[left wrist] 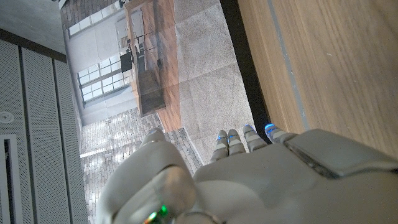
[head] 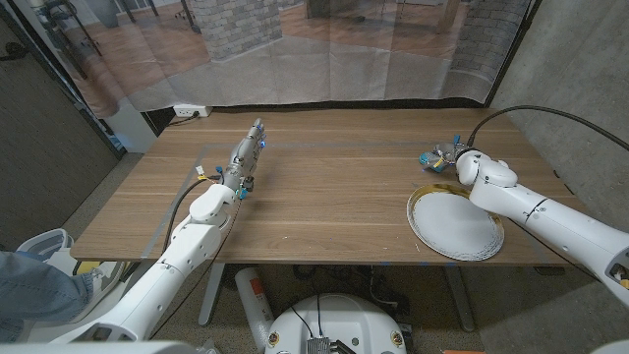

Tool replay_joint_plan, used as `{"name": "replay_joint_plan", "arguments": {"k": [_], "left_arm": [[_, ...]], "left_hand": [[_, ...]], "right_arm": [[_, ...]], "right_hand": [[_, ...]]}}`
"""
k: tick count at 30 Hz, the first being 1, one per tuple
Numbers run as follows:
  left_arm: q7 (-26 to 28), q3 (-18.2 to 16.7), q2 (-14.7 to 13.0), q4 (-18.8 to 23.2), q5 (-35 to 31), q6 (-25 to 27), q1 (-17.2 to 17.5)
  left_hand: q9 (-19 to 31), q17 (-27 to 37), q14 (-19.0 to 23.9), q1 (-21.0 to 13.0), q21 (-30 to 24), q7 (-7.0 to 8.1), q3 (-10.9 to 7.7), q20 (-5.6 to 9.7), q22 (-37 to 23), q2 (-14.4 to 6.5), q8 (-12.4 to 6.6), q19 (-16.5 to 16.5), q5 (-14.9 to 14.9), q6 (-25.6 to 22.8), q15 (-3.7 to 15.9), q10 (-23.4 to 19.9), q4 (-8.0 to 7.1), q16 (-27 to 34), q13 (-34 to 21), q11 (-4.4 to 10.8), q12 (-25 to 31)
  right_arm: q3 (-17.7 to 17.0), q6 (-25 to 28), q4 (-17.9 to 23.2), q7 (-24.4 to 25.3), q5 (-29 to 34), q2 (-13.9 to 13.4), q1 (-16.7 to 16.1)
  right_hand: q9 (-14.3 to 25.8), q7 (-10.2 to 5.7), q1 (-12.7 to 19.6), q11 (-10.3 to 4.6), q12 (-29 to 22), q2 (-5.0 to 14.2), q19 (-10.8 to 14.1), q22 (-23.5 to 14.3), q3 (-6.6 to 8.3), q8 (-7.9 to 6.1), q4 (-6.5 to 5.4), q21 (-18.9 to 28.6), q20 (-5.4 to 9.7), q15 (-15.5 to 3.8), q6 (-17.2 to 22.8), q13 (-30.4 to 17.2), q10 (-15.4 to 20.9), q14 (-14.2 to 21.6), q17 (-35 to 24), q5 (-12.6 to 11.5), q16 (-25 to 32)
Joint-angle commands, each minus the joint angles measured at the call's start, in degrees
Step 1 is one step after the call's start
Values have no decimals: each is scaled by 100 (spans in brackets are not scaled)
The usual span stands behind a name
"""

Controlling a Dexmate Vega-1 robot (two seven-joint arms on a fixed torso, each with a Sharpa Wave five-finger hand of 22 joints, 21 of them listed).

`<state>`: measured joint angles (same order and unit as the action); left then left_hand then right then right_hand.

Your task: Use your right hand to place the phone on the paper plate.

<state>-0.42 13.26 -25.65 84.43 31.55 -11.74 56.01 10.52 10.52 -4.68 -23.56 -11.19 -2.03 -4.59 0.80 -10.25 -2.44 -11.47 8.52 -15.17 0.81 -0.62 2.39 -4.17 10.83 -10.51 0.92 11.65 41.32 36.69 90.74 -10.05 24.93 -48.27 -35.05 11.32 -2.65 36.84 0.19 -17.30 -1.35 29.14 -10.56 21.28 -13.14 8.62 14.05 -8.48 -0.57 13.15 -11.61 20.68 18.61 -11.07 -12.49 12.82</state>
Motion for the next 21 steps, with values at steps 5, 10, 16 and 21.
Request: {"name": "replay_joint_plan", "arguments": {"k": [5,10,16,21], "left_arm": [[10,9,36,-2,19,18,0],[17,17,43,-1,9,25,-10],[49,26,45,23,-10,52,-13],[26,36,57,7,9,70,-26]], "left_hand": [[16,13,21,-18,-22,-26,7,-46,-16,-49,9,13,23,-44,-1,9,4,13,-18,29,-15],[16,13,23,-19,-23,-26,10,-47,-16,-50,9,12,26,-46,4,12,4,13,-18,15,-16],[16,13,23,-20,-24,-38,13,-44,-16,-52,10,11,28,-46,1,6,4,13,-18,26,-14],[17,13,17,-22,-24,-32,17,-44,-16,-55,7,14,31,-55,-3,9,4,10,-18,41,-15]], "right_arm": [[46,82,-49,135,99,44,-34],[36,107,-42,253,152,50,-74],[32,162,-39,280,178,62,-82],[32,172,-23,306,188,62,-94]], "right_hand": [[35,-92,163,-84,-95,32,200,-12,104,-87,16,18,78,-101,279,-18,242,267,-29,28,36],[43,-230,249,-137,-150,62,309,-17,148,-148,23,32,145,-152,491,-22,414,405,-31,39,49],[56,-384,373,-177,-227,132,392,-21,212,-248,13,18,303,-266,846,-49,626,680,-51,67,100],[64,-469,437,-225,-261,188,378,-20,248,-328,6,-14,316,-354,1109,-75,700,857,-72,85,146]]}}
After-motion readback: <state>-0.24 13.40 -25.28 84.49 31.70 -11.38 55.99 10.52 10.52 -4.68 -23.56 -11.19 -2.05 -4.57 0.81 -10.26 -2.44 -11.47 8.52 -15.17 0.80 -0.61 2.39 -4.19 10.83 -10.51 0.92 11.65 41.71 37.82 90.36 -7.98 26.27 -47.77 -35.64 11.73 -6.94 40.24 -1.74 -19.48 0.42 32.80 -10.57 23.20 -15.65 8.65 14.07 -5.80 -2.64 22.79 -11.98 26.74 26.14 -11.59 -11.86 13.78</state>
